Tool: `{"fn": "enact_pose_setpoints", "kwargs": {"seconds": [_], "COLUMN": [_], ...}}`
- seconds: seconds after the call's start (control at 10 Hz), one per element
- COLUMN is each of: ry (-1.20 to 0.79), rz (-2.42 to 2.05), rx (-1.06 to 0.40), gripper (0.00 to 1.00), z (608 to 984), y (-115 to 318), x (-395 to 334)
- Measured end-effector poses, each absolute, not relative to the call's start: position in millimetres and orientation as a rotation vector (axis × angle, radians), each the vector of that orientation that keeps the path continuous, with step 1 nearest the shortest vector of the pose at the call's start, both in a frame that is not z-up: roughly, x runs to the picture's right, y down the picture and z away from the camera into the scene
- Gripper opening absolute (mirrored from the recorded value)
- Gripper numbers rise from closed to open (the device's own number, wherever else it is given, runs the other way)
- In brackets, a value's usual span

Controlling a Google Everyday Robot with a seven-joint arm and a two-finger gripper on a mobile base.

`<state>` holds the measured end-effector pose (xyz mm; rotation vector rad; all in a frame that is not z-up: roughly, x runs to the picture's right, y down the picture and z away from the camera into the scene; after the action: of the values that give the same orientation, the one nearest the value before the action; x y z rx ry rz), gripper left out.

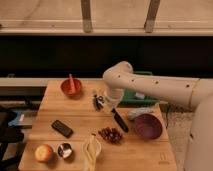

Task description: Wipe table surface with brush

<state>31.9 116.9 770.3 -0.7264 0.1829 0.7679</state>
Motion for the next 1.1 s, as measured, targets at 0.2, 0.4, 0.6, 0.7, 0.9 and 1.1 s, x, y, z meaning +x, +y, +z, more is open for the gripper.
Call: {"fn": "enact_pose_setpoints", "kwargs": {"seconds": [0.2,0.4,0.6,0.7,0.9,1.1], "ry": [0.199,0.219,0.267,0.295,0.335,0.346], "rz": [0.732,0.712,0.707,0.712,0.736,0.761], "rx": [-0.769,-0.793,-0.816,-0.822,-0.819,-0.806], "gripper": [0.13,0.13,0.13,0.13,0.13,0.13], "z": [777.4,780.3,783.9,785.8,790.1,796.4], "y": [132.8,144.0,157.9,163.6,164.6,157.1], "x": [22.9,21.7,33.6,42.5,56.5,61.1]}}
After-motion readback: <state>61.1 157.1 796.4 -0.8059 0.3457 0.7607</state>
